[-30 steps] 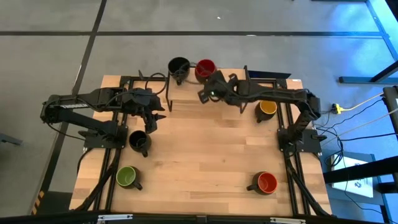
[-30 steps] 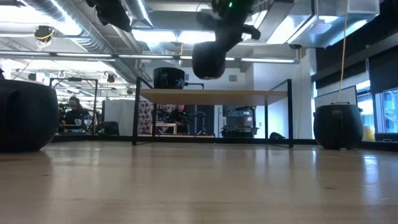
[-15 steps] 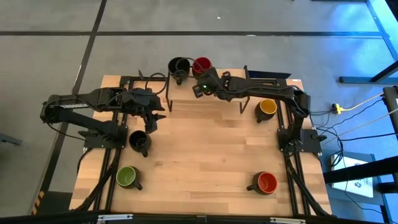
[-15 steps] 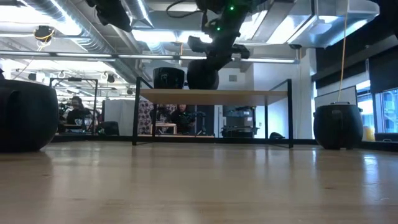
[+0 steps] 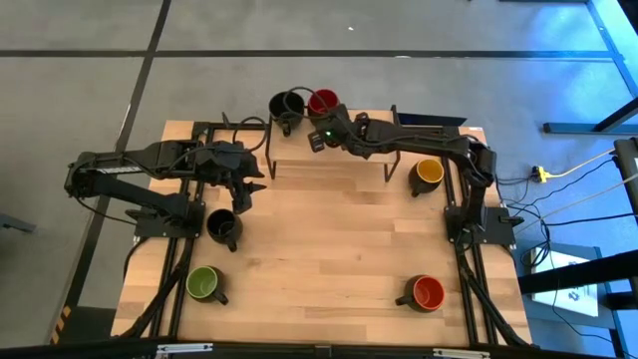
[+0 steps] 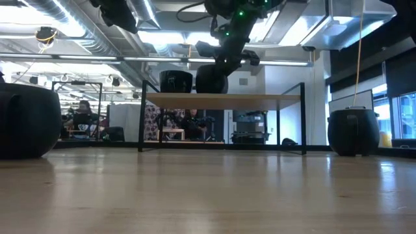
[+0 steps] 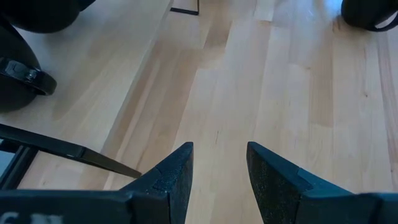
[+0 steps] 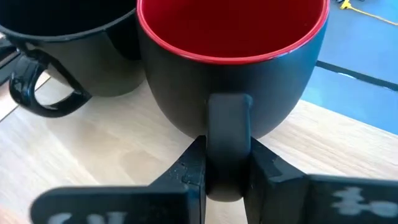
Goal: Place coffee mugs
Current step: Put the red mug on the shelf
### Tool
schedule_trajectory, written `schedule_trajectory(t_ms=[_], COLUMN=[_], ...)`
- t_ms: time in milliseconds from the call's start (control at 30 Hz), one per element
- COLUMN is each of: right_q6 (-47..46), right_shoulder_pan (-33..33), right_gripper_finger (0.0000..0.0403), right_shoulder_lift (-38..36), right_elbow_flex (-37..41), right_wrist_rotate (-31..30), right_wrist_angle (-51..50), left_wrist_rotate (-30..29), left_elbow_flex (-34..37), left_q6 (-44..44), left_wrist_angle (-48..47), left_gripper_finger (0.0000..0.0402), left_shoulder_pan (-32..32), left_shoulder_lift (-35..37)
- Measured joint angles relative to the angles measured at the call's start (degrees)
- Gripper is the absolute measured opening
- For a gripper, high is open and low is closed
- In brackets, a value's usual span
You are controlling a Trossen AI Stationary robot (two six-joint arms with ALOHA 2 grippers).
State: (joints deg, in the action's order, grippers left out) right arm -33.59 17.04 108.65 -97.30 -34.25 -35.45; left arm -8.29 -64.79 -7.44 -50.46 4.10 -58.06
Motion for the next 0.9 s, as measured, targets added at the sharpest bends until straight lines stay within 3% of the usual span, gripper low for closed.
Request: schedule_trajectory(t_ms=[433,767,900], right_q6=[-0.4,-0.2,0.9], right_shoulder_pan=[0.3,0.2,0.2], right_gripper_finger=[0.0046,0.0084,0.0091], right_shoulder_lift=[0.0,0.0,0.0], right_elbow_flex=[1.3,1.3,1.3], right_wrist_rotate=[3.6,4.1,7.2], right_wrist_angle=[2.6,3.1,5.5], left_wrist_rotate=[0.0,0.0,0.0], left_elbow_flex=[0.0,0.0,0.0], left_q6=[0.1,0.1,0.1], left_wrist_angle=[0.0,0.0,0.0], left_gripper_finger=[0.0144,0.0144,0.0144], left_shoulder_pan=[0.0,0.0,0.0], left_shoulder_lift=[0.0,0.0,0.0])
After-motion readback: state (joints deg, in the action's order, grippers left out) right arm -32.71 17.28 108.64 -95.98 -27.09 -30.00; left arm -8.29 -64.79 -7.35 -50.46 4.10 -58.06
